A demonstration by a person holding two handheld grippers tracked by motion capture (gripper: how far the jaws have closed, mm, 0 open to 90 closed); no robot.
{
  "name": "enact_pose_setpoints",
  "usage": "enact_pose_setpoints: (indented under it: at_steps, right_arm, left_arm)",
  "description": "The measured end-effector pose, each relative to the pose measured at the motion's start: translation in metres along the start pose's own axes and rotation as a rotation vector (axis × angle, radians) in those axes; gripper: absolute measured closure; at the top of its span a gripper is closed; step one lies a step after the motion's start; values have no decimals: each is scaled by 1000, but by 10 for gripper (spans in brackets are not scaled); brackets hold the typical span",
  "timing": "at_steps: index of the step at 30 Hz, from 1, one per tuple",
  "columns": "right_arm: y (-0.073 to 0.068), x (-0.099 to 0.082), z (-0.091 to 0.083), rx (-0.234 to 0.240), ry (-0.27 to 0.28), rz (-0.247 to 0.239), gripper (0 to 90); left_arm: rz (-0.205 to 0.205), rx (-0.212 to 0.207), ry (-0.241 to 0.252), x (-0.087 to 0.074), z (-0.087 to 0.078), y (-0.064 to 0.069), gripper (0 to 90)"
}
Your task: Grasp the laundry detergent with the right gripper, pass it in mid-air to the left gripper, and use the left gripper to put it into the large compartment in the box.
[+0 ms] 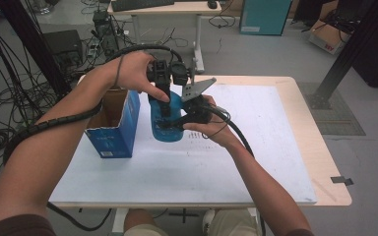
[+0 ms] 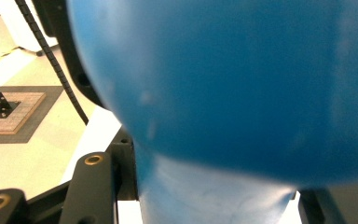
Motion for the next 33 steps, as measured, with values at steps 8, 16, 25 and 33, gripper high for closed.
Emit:
enact_pose_setpoints:
  at_steps: [8, 16, 25, 33]
  right_arm:
    - [1, -2, 2, 21, 2, 13, 430]
    - [3, -4, 3, 28, 6, 5, 427]
    - [4, -5, 5, 31, 4, 1, 424]
    - [4, -5, 5, 30, 2, 3, 424]
  left_arm:
    - [-10, -9, -1, 0, 2, -1, 358]
    - [-14, -6, 6, -2, 6, -2, 359]
    - [-15, -10, 0, -2, 7, -2, 361]
    - [-16, -13, 4, -3, 8, -2, 361]
Point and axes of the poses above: each handheld gripper's, and its own axes: z roughly forward along the jaws, x roughly out of its top, y roughly to its right, the point moved 2 cm from there along z, roughly forward along the jaws, and after that the axes turned 6 degrees about x, right-handed, at the moved point
